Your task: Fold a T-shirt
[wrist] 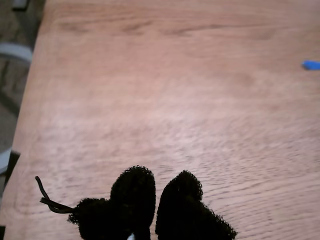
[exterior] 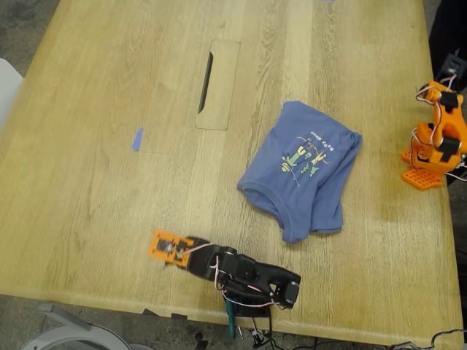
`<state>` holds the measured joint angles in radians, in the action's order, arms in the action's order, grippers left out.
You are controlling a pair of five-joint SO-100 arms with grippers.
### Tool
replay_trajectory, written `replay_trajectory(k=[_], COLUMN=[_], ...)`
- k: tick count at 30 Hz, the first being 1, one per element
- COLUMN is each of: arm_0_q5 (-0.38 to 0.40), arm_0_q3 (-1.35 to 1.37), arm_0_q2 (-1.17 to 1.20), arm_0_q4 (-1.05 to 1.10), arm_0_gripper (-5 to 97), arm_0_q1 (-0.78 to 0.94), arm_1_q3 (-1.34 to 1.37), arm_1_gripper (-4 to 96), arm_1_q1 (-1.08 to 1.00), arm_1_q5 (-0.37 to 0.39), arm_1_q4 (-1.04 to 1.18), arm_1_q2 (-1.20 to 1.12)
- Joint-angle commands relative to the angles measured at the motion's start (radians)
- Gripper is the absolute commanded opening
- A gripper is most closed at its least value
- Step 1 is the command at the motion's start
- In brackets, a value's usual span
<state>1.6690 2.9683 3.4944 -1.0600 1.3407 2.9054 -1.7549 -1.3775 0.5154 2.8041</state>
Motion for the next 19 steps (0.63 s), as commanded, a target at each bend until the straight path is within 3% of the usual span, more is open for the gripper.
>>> replay_trajectory(k=[1, 9, 14, 19], arm_0_q5=[-0.009, -0.020, 0.002, 0.025], arm_0_q3=[-0.005, 0.071, 0.098, 0.098], arm_0_q2=[0.115, 0.115, 0.115, 0.115], arm_0_q4=[-0.055, -0.092, -0.172, -0.249], arm_0_gripper=[2, 0, 0, 0], arm_0_q1=[0.114, 0.238, 0.235, 0.227], arm_1_q3=[0.066, 0.357, 0.357, 0.357], arm_1_gripper=[0.0, 0.0, 0.0, 0.0], arm_1_q1=[-0.066, -0.140, -0.135, -0.103], arm_1_q5=[-0.020, -0.104, -0.117, -0.100], arm_1_q4=[0.002, 0.250, 0.324, 0.577], arm_1_q2=[0.115, 0.603, 0.598, 0.598])
